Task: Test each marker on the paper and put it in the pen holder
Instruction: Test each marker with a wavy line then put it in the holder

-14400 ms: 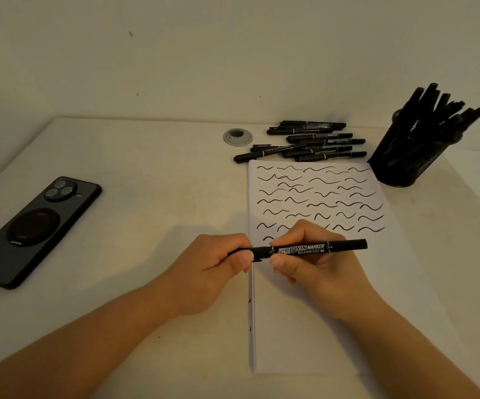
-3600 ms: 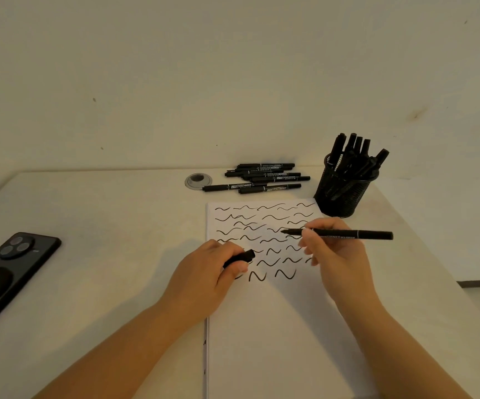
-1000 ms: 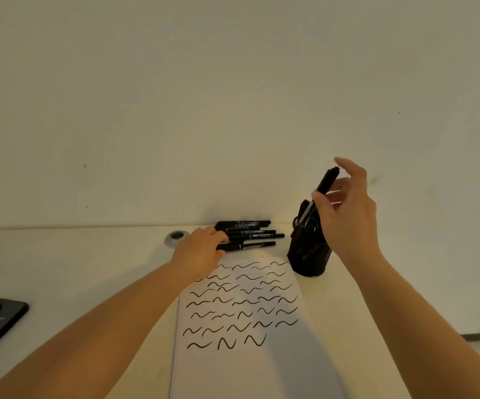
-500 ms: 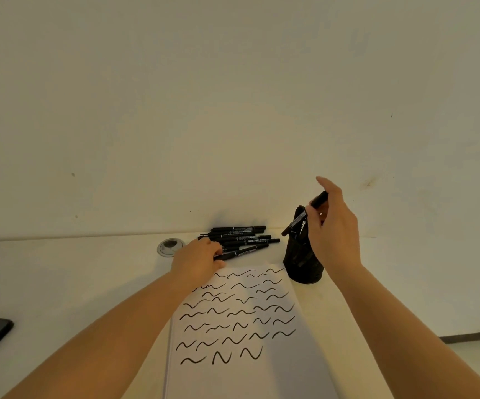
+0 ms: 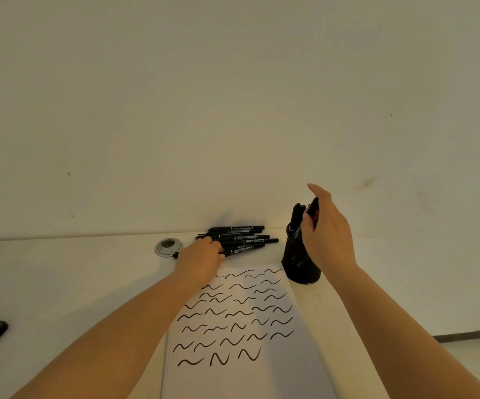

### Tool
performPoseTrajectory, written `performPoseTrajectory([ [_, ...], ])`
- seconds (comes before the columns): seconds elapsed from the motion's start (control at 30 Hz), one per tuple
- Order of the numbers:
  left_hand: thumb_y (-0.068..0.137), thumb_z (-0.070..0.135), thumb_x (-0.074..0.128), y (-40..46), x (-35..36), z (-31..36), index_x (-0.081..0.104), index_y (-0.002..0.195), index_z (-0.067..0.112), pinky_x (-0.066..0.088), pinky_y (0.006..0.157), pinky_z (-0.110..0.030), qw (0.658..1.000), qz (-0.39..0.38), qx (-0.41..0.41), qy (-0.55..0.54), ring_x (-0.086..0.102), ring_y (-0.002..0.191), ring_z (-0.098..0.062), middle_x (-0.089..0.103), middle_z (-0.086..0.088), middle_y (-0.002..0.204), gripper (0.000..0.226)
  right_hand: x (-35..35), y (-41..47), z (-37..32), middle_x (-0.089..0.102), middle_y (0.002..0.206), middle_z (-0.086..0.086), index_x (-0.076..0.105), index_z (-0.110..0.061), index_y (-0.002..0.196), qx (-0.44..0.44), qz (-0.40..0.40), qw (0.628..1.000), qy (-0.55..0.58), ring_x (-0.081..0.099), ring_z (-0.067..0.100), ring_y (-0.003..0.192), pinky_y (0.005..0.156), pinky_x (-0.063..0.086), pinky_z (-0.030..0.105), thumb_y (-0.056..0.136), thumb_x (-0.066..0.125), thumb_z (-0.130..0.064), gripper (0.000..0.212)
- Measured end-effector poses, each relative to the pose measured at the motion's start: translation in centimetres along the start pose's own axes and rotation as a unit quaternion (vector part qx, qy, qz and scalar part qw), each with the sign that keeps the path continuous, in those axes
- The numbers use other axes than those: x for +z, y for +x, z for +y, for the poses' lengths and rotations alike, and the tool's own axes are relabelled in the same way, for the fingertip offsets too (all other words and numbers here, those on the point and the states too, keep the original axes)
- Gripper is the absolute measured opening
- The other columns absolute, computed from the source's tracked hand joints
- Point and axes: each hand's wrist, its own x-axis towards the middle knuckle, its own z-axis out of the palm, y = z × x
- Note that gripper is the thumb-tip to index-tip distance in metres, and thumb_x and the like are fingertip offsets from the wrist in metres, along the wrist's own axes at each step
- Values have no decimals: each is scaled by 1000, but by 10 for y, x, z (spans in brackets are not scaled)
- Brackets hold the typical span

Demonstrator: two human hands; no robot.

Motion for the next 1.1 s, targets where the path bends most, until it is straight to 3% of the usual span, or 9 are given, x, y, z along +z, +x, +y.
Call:
performPoseTrajectory([
  [0.17,97,34,36,-8,-6,-1,55,116,18,45,77,-34,996,33,-33,-75,55,99,-21,57,-3,113,31,6,-2,0,61,118,6,50,-14,127,8,-60,995,-79,55,24,104,84,40,31,97,36,-16,33],
  [0.33,98,29,34,-23,-19,4,53,114,17,49,79,-37,987,22,-50,-153,59,92,-18,64,1,102,28,4,-2,1,62,122,6,51,-14,129,18,-83,990,-116,54,26,111,90,41,36,98,36,-23,36],
  [0.43,98,25,35,-37,-31,14,52,114,16,47,71,-26,966,16,-58,-252,62,82,-10,65,9,87,25,0,-6,-7,62,118,9,53,-11,127,-49,-49,982,-176,48,30,111,89,36,37,95,44,-23,35],
  [0.5,98,24,36,-50,-40,22,53,108,17,42,64,-21,951,23,-52,-305,62,77,-6,65,11,82,21,-2,-17,-18,65,105,10,61,-8,115,-106,25,986,-130,50,30,102,85,39,38,91,50,-18,28],
  [0.57,97,21,37,-66,-47,31,55,98,20,41,61,-17,925,27,-45,-377,61,69,1,65,12,78,18,-2,-34,-29,66,89,2,67,-14,97,-86,47,995,-31,53,19,86,77,43,32,91,50,-20,19],
  [0.7,95,16,42,-108,-55,48,57,87,29,45,57,-10,873,-2,-12,-488,59,61,5,65,12,68,21,8,-74,-50,61,63,-10,63,-29,80,90,-150,969,173,53,-1,55,51,41,13,89,48,-39,21],
  [0.83,94,24,45,-137,-58,56,58,88,38,45,62,-10,903,-36,44,-427,60,65,4,65,22,66,21,13,-102,-56,59,55,-19,64,-31,81,115,-166,940,276,53,-6,56,52,40,9,93,46,-31,21],
  [0.97,92,31,48,-156,-61,58,56,75,41,44,57,-13,944,20,61,-325,60,62,1,62,18,62,21,18,-122,-58,49,43,-13,64,-25,70,167,-156,928,293,43,0,44,45,35,13,94,46,-30,30],
  [1.1,93,41,42,-174,-53,53,60,95,31,48,65,-26,975,62,68,-201,62,70,-4,66,14,75,21,7,-112,-48,45,48,-7,58,-18,68,317,-2,876,362,39,9,45,47,32,23,94,44,-33,34],
])
